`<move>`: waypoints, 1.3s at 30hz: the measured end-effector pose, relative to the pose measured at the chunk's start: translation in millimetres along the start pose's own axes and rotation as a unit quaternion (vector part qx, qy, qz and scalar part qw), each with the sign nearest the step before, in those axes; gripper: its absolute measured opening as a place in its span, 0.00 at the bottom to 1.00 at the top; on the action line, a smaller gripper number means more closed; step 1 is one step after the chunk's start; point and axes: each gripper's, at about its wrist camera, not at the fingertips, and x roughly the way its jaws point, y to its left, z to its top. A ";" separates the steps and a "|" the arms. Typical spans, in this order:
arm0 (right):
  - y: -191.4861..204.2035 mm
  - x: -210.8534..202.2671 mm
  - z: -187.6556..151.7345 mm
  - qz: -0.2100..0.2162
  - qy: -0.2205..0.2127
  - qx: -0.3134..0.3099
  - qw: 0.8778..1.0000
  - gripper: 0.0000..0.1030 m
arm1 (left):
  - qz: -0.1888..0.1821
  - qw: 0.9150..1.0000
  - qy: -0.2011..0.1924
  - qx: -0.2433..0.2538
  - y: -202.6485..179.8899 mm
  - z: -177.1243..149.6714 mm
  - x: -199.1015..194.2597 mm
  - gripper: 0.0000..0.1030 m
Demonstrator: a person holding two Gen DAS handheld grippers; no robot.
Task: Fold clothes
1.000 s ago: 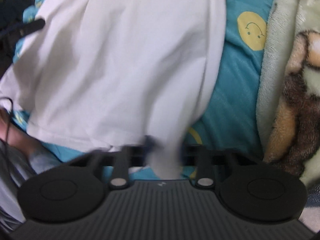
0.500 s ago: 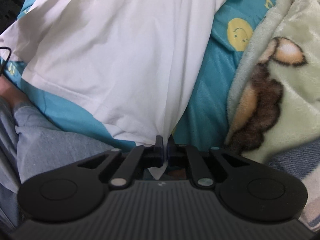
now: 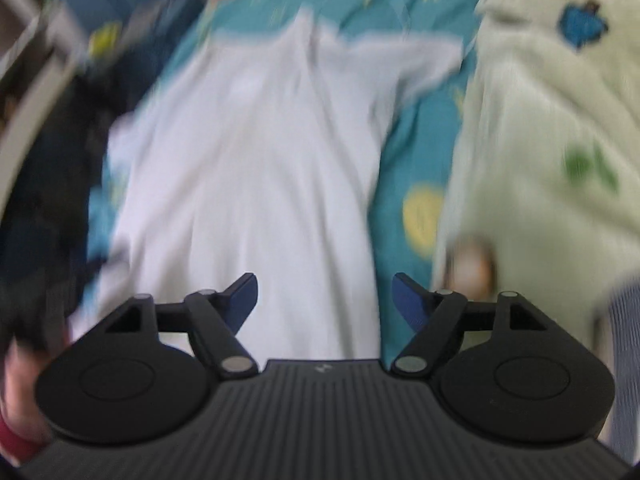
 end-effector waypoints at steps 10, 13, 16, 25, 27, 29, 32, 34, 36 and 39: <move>-85.7 168.4 100.5 0.020 -0.153 0.269 0.951 0.74 | -0.005 0.999 0.021 -0.029 11.8 15.9 44.5 0.82; -105.7 209.3 116.1 0.013 -0.167 0.324 0.931 0.74 | -0.012 0.998 0.035 -0.048 20.2 18.9 59.7 0.82; -112.0 229.5 125.5 -0.011 -0.179 0.340 0.923 0.75 | -0.011 0.997 0.045 -0.060 27.9 21.4 72.0 0.82; -82.0 208.6 131.5 -0.088 -0.236 0.249 0.935 0.07 | -0.013 0.995 0.012 -0.098 47.3 32.3 58.0 0.82; -59.0 191.5 136.1 -0.098 -0.262 0.206 0.938 0.07 | -0.010 0.994 -0.003 -0.105 51.2 34.3 48.1 0.82; -24.4 173.7 137.7 -0.106 -0.293 0.139 0.940 0.07 | -0.009 0.994 -0.018 -0.111 56.1 36.7 38.0 0.82; 35.6 159.7 133.3 -0.099 -0.332 0.028 0.938 0.07 | -0.007 0.992 -0.039 -0.123 65.2 41.8 24.6 0.82; 75.8 161.3 122.6 -0.080 -0.338 -0.044 0.937 0.08 | -0.005 0.990 -0.051 -0.131 71.6 44.0 18.1 0.82; 107.4 176.9 106.1 -0.062 -0.312 -0.102 0.942 0.08 | -0.002 0.989 -0.063 -0.137 78.3 45.6 13.4 0.82; 139.4 211.2 79.8 -0.053 -0.256 -0.164 0.951 0.10 | -0.003 0.987 -0.065 -0.149 87.8 46.2 14.5 0.82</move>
